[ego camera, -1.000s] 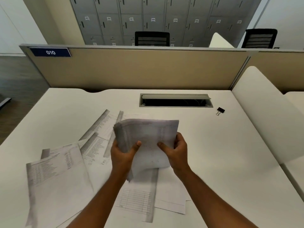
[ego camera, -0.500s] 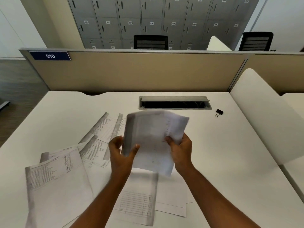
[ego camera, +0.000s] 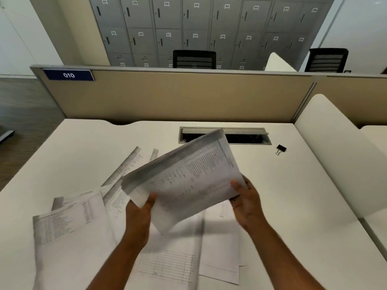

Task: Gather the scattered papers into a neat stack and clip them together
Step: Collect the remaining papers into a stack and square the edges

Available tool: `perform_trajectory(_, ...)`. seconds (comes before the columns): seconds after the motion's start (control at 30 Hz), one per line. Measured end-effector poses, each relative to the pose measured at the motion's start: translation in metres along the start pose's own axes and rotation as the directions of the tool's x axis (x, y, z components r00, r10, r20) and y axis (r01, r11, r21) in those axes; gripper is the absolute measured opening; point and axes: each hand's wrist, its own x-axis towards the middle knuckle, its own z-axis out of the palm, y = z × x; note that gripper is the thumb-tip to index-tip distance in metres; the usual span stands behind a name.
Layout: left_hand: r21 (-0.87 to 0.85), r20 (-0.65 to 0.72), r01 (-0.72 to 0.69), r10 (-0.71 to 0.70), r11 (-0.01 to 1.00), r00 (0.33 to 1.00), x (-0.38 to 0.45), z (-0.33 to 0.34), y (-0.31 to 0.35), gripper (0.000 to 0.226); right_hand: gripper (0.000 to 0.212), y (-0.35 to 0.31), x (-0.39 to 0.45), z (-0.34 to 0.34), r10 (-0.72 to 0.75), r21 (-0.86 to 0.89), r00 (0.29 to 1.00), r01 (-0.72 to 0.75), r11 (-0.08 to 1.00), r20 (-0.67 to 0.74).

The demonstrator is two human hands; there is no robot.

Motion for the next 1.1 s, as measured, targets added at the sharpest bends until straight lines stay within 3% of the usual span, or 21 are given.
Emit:
perform_trajectory(0.07,0.111,-0.020,-0.060,0.062,0.992,0.998,0.008,-0.012,0.007,0.038,0.041,-0.027,0.010,-0.008,-0.029,-0.236,0.997,0.046,0.971,0.075)
perform_trajectory(0.13,0.215,-0.014,-0.131,0.138,0.968,0.990,0.012,-0.014,0.013,0.032,0.041,-0.043,0.016,-0.004,-0.016,-0.538,0.975,0.136,0.832,0.221)
perform_trajectory(0.2,0.290,-0.009,-0.205,0.217,0.935,0.976,0.011,-0.006,0.016,0.018,0.035,-0.041,0.018,0.006,-0.035,-0.637,0.941,0.255,0.727,0.336)
perform_trajectory(0.27,0.346,-0.026,-0.280,0.307,0.896,0.951,0.002,0.010,0.020,0.015,0.029,-0.028,0.013,0.015,-0.141,-0.645,0.936,0.326,0.691,0.323)
perform_trajectory(0.4,0.377,-0.017,-0.384,0.421,0.843,0.907,-0.012,0.025,0.023,0.030,0.032,-0.007,0.000,0.005,-0.301,-0.601,0.933,0.359,0.714,0.199)
perform_trajectory(0.5,0.421,-0.001,-0.375,0.414,0.826,0.910,-0.012,0.012,0.011,0.032,0.048,0.009,-0.003,-0.009,-0.268,-0.589,0.943,0.332,0.737,0.196)
perform_trajectory(0.57,0.420,0.006,-0.312,0.341,0.852,0.940,-0.010,0.004,-0.001,0.031,0.044,0.024,-0.005,-0.013,-0.214,-0.616,0.960,0.279,0.736,0.179)
perform_trajectory(0.67,0.425,0.000,-0.288,0.318,0.858,0.948,-0.009,0.004,-0.005,0.023,0.029,0.037,-0.008,-0.011,-0.283,-0.681,0.954,0.271,0.680,0.097)
perform_trajectory(0.77,0.408,-0.009,-0.321,0.355,0.855,0.935,-0.010,0.006,0.001,0.025,0.034,0.031,-0.006,-0.011,-0.361,-0.670,0.928,0.323,0.668,0.088)
perform_trajectory(0.83,0.402,0.009,-0.318,0.343,0.859,0.939,-0.009,0.004,-0.001,0.029,0.040,0.034,-0.007,-0.018,-0.324,-0.683,0.939,0.314,0.660,0.119)
perform_trajectory(0.9,0.423,0.041,-0.297,0.310,0.856,0.950,-0.006,0.005,-0.006,0.026,0.033,0.039,-0.006,-0.020,-0.273,-0.706,0.957,0.263,0.658,0.102)
perform_trajectory(1.0,0.418,0.045,-0.325,0.338,0.848,0.940,-0.007,0.012,-0.005,0.023,0.030,0.037,-0.008,-0.016,-0.315,-0.688,0.946,0.278,0.670,0.075)
perform_trajectory(1.1,0.371,0.030,-0.332,0.346,0.867,0.938,-0.007,0.012,-0.002,0.037,0.038,0.033,-0.005,-0.016,-0.330,-0.676,0.938,0.312,0.668,0.106)
